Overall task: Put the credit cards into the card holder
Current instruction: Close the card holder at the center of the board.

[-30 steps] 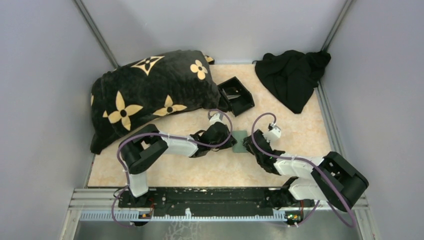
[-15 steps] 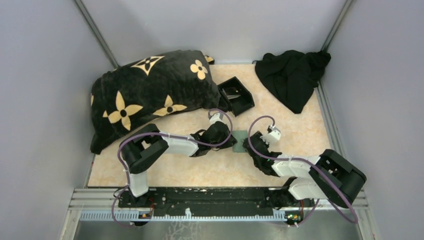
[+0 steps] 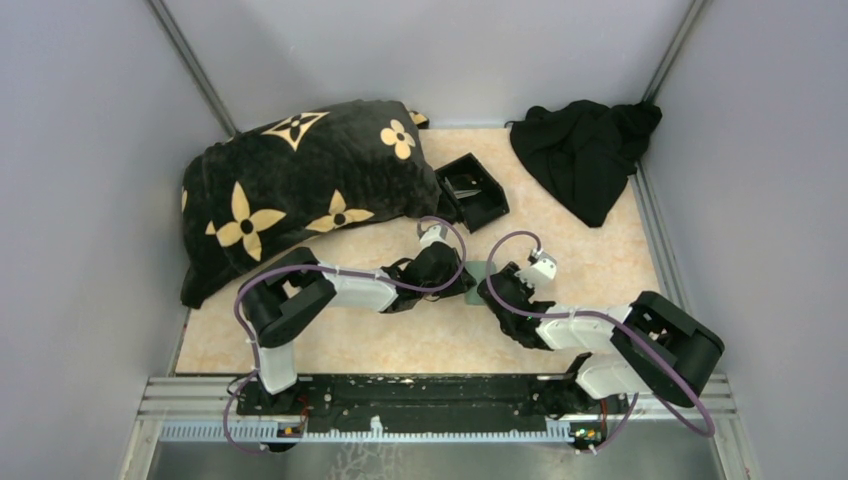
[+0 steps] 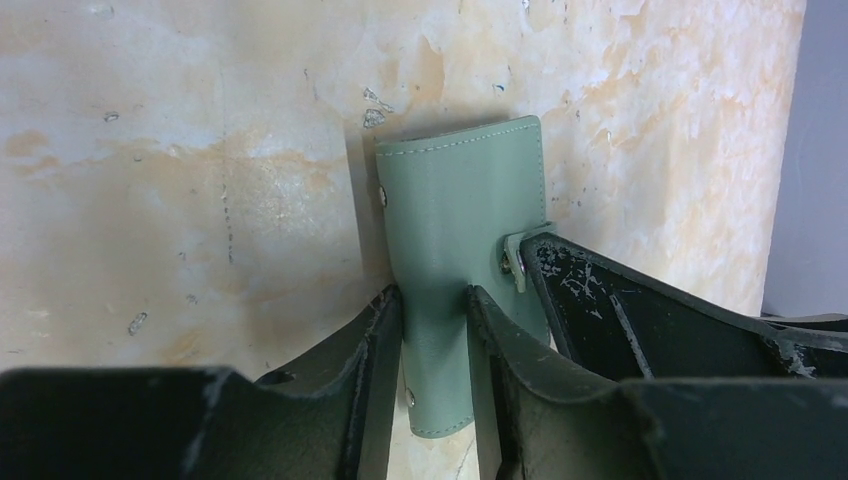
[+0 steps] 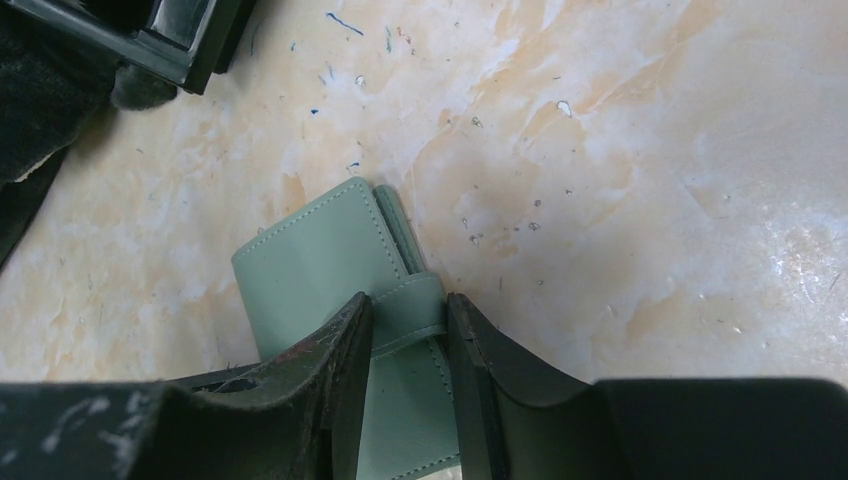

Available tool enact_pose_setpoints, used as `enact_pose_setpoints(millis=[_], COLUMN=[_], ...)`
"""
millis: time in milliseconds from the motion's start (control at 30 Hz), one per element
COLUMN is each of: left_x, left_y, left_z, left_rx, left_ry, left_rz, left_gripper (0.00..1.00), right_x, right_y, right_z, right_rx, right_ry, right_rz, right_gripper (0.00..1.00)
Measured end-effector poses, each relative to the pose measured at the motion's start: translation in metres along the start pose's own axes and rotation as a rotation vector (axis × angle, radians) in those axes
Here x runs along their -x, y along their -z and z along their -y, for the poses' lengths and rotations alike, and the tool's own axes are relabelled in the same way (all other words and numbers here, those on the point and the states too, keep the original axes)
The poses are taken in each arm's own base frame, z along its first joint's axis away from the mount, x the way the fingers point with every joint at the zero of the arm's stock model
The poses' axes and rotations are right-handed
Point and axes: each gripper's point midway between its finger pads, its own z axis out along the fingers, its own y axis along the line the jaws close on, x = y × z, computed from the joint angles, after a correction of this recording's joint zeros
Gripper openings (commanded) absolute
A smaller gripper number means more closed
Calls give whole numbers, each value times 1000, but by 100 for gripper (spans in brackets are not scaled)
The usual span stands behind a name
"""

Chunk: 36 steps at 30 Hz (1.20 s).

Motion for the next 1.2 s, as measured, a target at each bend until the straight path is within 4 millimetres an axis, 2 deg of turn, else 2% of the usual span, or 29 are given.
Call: enact_pose_setpoints(millis=[467, 800, 967, 1200], left_x=[-6, -11, -13, -6], left_y=[15, 27, 35, 44], left_z=[-3, -8, -13, -27], left_rx=[45, 76, 97, 155], left_ry=[-30, -41, -45, -48], left_rz=[-39, -70, -81, -60], left_gripper=[44, 53, 53, 46], right_x=[-5, -9, -10, -10], right_y=[1, 1, 0, 0], right_z=[-5, -9, -11, -11], right_rx=[8, 21, 28, 30], right_ry=[41, 46, 44, 51], right_rz=[-17, -28, -33, -33], right_gripper=[35, 35, 35, 35])
